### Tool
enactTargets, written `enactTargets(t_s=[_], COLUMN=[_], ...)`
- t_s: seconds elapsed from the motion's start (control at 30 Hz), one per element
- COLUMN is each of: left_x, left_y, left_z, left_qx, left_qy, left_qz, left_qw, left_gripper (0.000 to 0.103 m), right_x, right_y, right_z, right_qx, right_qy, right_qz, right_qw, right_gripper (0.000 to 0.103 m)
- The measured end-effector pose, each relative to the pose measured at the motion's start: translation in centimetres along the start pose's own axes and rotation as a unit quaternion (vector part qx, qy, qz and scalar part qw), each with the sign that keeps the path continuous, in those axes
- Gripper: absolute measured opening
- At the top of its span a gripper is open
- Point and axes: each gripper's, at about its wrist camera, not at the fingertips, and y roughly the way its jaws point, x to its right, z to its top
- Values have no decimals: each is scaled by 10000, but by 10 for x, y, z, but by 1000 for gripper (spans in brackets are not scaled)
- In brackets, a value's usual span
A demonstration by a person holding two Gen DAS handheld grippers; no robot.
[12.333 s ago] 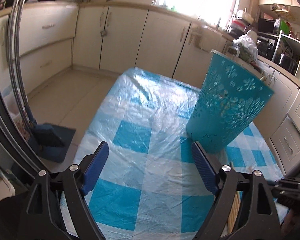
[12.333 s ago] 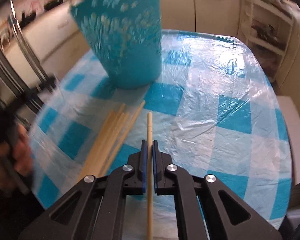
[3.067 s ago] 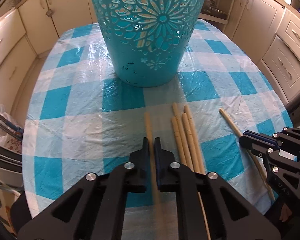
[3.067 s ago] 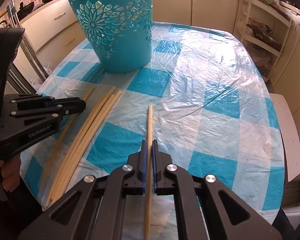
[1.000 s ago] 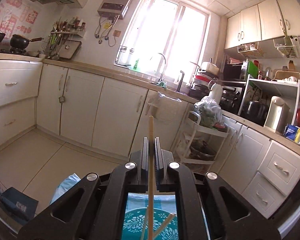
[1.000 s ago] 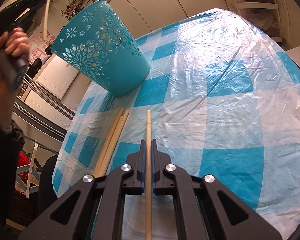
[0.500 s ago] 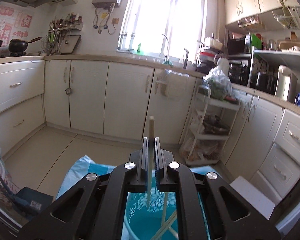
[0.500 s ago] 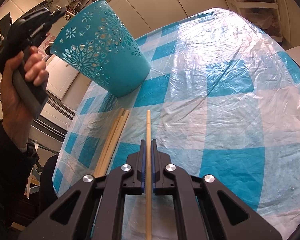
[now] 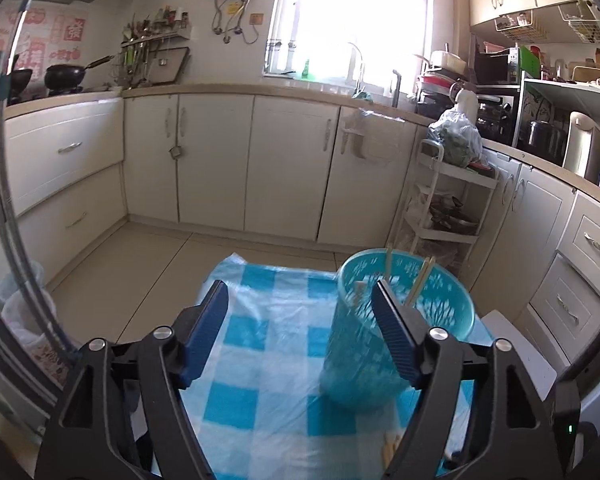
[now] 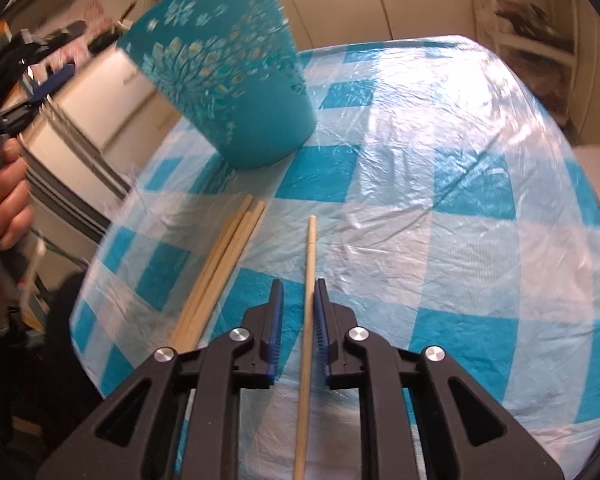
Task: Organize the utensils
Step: 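Carry the chopstick over the basket with the right gripper and release it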
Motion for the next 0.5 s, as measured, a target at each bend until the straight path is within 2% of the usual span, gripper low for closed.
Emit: enactTargets(t_s=[0.23, 0.37, 0.43, 0.5], left_x=[-26, -28, -28, -28], left_y=[-24, -27, -28, -28], left_z=[-43, -64, -73, -80], left_qx=[-537, -723, -815, -896], left_qy=[-179, -129, -173, -202], left_qz=[-82, -113, -145, -163], left_qw=[9984, 9972, 9964, 9956], left_gripper=[78, 79, 79, 79], right_x=[-20, -41, -45, -43], right_y=[13, 24, 25, 24], right_z=[14, 17, 16, 15], right_qx=[-405, -547, -552, -471], right_qy=[-522, -1110, -1225, -1055], right_qz=[-604, -1097, -1112, -1057], right_qw=[9960, 9862, 9847, 9877], right_gripper=[16, 15, 10, 5])
